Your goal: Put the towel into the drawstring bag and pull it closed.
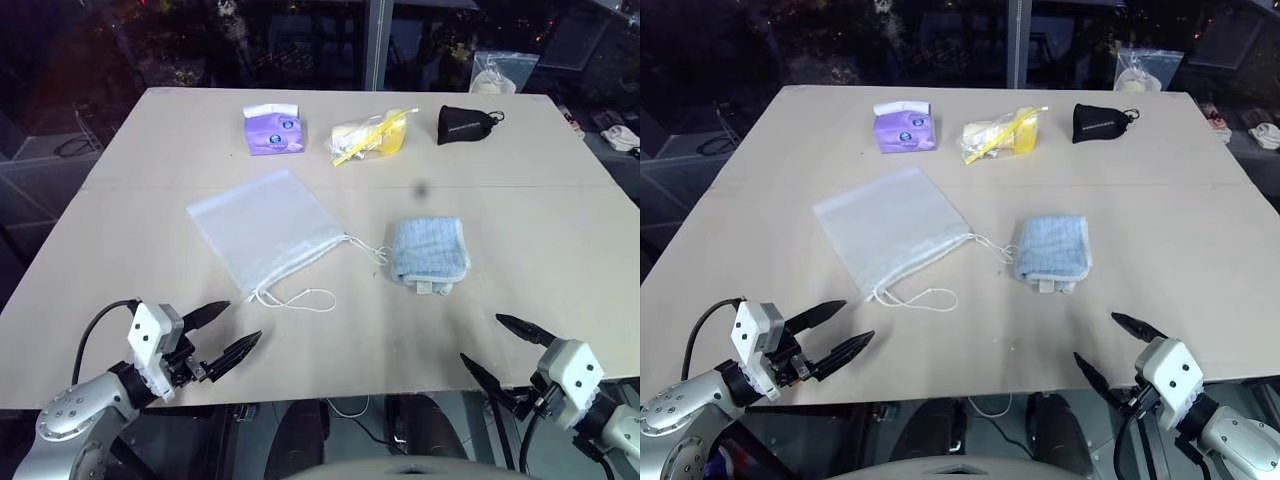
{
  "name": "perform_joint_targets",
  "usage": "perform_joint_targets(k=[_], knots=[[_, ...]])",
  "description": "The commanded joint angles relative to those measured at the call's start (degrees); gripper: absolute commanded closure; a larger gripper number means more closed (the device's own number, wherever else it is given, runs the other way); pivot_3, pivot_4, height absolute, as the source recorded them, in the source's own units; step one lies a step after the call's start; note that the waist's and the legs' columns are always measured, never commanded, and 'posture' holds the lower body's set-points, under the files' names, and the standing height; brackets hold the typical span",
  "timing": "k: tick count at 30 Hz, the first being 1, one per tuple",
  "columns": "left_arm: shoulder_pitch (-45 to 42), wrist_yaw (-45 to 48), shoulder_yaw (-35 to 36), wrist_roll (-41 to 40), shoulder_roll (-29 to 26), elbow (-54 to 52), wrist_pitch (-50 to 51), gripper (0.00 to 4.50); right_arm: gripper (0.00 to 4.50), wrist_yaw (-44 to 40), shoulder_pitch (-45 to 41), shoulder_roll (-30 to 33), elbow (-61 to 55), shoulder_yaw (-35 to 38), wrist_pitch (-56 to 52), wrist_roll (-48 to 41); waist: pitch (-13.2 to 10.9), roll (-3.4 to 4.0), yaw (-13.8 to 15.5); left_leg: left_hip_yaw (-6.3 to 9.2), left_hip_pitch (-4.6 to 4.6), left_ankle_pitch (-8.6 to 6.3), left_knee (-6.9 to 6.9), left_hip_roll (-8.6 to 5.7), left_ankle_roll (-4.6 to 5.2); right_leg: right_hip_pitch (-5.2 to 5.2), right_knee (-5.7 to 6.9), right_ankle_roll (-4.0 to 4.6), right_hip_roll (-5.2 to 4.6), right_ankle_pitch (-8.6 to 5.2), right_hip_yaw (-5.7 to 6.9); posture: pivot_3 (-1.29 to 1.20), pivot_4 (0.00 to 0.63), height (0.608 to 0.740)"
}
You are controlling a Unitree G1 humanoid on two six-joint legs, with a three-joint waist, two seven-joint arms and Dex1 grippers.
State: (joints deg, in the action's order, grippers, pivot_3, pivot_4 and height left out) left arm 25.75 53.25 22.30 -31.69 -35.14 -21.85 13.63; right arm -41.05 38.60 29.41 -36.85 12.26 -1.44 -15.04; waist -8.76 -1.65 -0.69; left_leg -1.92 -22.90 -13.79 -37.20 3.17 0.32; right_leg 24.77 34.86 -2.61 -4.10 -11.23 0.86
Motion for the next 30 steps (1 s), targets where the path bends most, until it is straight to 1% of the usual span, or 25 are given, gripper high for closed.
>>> perform_joint_targets(k=[1,2,3,5,9,13,17,21,22,24,25,26,27,29,30], knots=[[-4.32,-0.24,-0.31,2.88,-0.70,0.47,-5.12,0.11,0.02,-0.27,-1.15,0.13,-1.75,0.05,2.74,-0.09,-0.02,0.04,0.11,0.00,0.01,-0.01,0.00,0.00,0.00,0.00,0.01,0.00,0.00,0.00,0.00,0.00,0.150,0.740],[-7.45,-1.15,-1.74,5.30,-0.89,0.50,-7.12,0.11,0.02,-0.73,-2.15,0.43,-3.17,-1.30,3.37,0.04,-0.07,0.09,0.34,-0.07,0.06,-0.10,0.00,-0.02,-0.03,-0.01,0.05,0.00,0.03,0.00,-0.01,0.00,0.150,0.740],[-9.78,-3.67,-3.32,9.85,-1.29,0.19,-8.77,0.11,0.02,-1.14,-3.03,0.85,-4.41,-2.66,4.02,0.68,-0.06,0.08,0.69,-0.17,-0.02,-0.11,0.01,-0.12,-0.03,0.02,0.12,0.00,0.13,0.01,0.01,0.00,0.150,0.740],[-11.77,-6.35,-5.43,15.20,-1.32,-0.38,-10.84,0.11,0.02,-1.36,-4.04,1.39,-5.52,-4.27,4.44,1.65,-0.05,0.08,1.23,-0.09,0.02,-0.11,0.00,-0.28,-0.04,-0.02,0.22,0.18,0.31,0.15,0.00,0.00,0.150,0.740],[-15.32,-11.77,-11.21,26.95,-1.88,-2.05,-13.82,0.11,0.02,-0.71,-6.35,2.09,-7.05,-6.59,3.11,2.46,-0.01,0.01,1.37,-0.04,0.18,-0.30,0.00,-0.31,-0.08,-0.01,0.66,0.19,0.51,0.13,-0.21,0.00,0.150,0.740],[-20.77,-15.31,-17.48,34.77,-1.10,0.80,-16.26,0.11,0.02,-0.04,-7.68,2.22,-7.21,-7.48,2.40,2.60,-0.03,0.00,1.70,0.08,0.13,-0.32,-0.01,-0.29,-0.06,-0.01,0.69,0.14,0.61,0.08,-0.18,0.00,0.150,0.740],[-26.66,-19.89,-22.21,42.21,0.28,3.92,-14.00,0.11,0.02,0.69,-7.46,2.16,-7.33,-7.54,2.19,3.08,-0.03,0.00,1.62,0.07,0.16,-0.32,-0.19,-0.30,-0.05,-0.07,0.76,0.12,0.60,0.09,-0.19,0.00,0.150,0.740],[-30.10,-23.13,-26.47,48.90,1.25,5.59,-13.25,0.11,0.02,2.10,-7.12,1.79,-8.08,-7.80,0.81,3.40,-0.02,-0.02,1.50,0.05,0.22,-0.32,-0.27,-0.32,-0.05,-0.11,0.86,0.12,0.60,0.09,-0.24,0.00,0.150,0.740],[-31.00,-23.75,-27.44,49.66,2.06,5.85,-12.95,0.34,0.00,2.89,-7.34,1.67,-8.55,-7.97,-1.27,2.87,-0.02,-0.02,1.52,0.06,0.22,-0.32,-0.26,-0.32,-0.05,-0.10,0.88,0.12,0.61,0.09,-0.24,0.00,0.150,0.740],[-32.62,-23.91,-28.29,49.21,3.56,6.18,-11.73,0.98,0.00,4.83,-8.22,1.40,-9.45,-8.11,-6.30,1.83,-0.02,-0.02,1.57,0.08,0.22,-0.32,-0.25,-0.32,-0.05,-0.10,0.90,0.12,0.62,0.09,-0.23,0.00,0.150,0.740],[-33.24,-23.52,-28.28,48.41,4.00,6.25,-11.12,1.47,0.00,5.11,-8.77,1.62,-10.03,-7.89,-9.72,-0.67,-0.03,-0.03,1.56,0.09,0.21,-0.32,-0.25,-0.32,-0.05,-0.10,0.90,0.12,0.62,0.09,-0.22,0.00,0.150,0.740],[-33.63,-22.92,-28.15,47.54,4.28,6.21,-10.32,1.98,0.00,4.69,-9.16,2.21,-10.60,-7.18,-13.69,-5.37,-0.03,-0.03,1.53,0.10,0.19,-0.32,-0.25,-0.32,-0.05,-0.09,0.90,0.12,0.63,0.09,-0.22,0.00,0.150,0.740],[-33.89,-22.16,-27.72,46.17,4.58,6.01,-8.90,2.47,0.00,5.18,-9.97,2.35,-10.74,-6.33,-14.95,-5.72,-0.03,-0.03,1.50,0.10,0.19,-0.32,-0.25,-0.31,-0.05,-0.09,0.90,0.12,0.63,0.09,-0.23,0.00,0.150,0.740],[-34.58,-19.66,-26.16,41.49,5.11,5.39,-4.93,3.25,0.00,7.63,-12.25,1.98,-10.50,-4.26,-17.40,-6.01,-0.03,-0.03,1.51,0.11,0.20,-0.32,-0.25,-0.31,-0.05,-0.09,0.91,0.12,0.63,0.09,-0.23,0.00,0.150,0.740],[-35.10,-18.25,-25.22,38.77,5.41,5.07,-1.97,3.81,0.00,8.97,-13.38,1.68,-10.37,-3.40,-18.52,-6.01,-0.03,-0.03,1.48,0.11,0.19,-0.32,-0.25,-0.31,-0.05,-0.09,0.91,0.12,0.63,0.09,-0.23,0.00,0.150,0.740]])
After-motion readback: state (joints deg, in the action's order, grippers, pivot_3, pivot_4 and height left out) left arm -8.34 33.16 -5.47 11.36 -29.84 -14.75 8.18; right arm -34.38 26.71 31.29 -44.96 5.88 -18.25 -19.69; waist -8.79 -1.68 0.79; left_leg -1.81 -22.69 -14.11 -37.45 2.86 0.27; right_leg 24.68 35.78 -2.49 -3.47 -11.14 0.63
